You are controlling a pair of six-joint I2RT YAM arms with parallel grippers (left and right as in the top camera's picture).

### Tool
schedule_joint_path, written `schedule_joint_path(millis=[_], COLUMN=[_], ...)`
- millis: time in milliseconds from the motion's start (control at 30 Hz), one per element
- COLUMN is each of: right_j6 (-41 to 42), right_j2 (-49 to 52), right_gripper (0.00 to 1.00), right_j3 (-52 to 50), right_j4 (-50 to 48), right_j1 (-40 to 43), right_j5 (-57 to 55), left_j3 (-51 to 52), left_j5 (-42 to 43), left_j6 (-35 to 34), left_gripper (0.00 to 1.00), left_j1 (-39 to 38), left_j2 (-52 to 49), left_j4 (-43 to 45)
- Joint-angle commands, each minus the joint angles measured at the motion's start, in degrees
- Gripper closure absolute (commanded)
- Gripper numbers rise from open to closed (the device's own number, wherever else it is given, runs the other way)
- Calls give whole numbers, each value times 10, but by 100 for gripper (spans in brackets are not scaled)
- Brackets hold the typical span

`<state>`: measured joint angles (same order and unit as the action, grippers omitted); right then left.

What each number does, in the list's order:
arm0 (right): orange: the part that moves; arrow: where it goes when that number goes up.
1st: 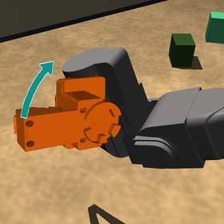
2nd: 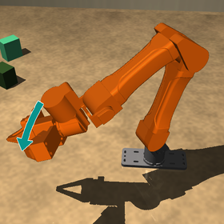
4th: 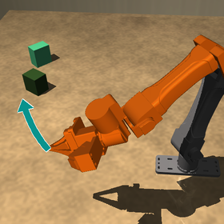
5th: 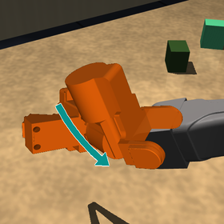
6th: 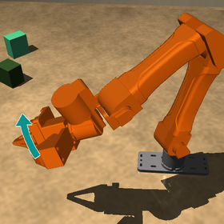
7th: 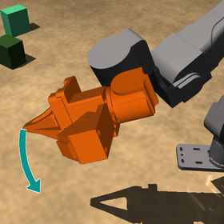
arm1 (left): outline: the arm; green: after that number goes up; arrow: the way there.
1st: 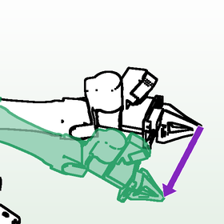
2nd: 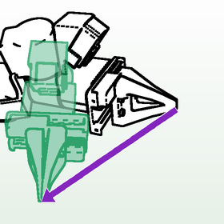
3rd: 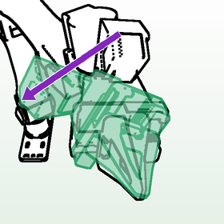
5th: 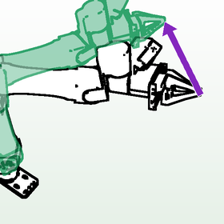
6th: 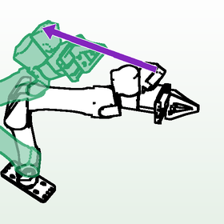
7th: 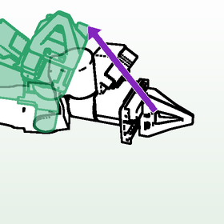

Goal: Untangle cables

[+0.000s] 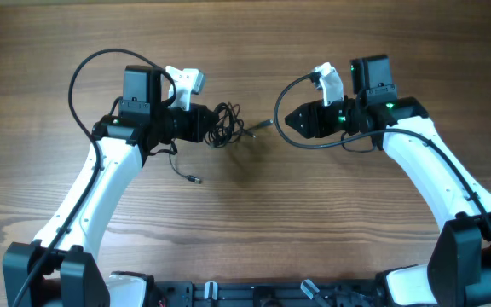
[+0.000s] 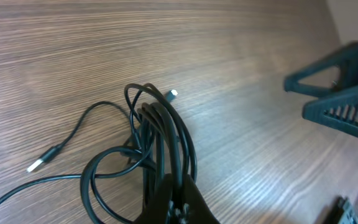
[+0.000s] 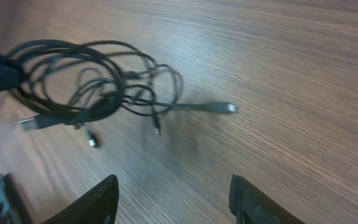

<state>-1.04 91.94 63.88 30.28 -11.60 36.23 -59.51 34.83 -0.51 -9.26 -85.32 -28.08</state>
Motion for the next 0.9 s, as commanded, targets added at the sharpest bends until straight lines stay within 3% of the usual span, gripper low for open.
schedule_joint_path(millis=[0,100,233,333,400,500,600,800,867], right_j6=[-33,-33,-13,-14,-14,-14,-14,-14,-14], right_j2=[9,9,9,9,9,9,9,9,9], right_gripper=[41,41,40,39,38,36,34,32,31], right_j3=[-6,-6,-6,-6,-6,-6,-6,-6,-6], right_j4=[-7,-5,3,5,5,6,6,6,6], right_j1=[-2,-2,-2,-2,-2,-2,-2,-2,-2], right_j5=[32,7,-65,-84,-84,-84,-84,-84,-84], left_j3=[-5,-4,-4,-4,-4,-4,-6,-6,-6], left_j5=[63,122,186,175,69,-42,-49,-45,-45], left_j6=[44,41,-52,-133,-196,-200,-199,-192,-193], left_gripper=[96,96,96,96,87,67,48,37,25], left_j1=[0,0,0,4,9,18,45,73,71], left_j2=[8,-14,-105,-175,-217,-227,-214,-161,-130], left_j4=[0,0,8,23,13,4,5,4,4])
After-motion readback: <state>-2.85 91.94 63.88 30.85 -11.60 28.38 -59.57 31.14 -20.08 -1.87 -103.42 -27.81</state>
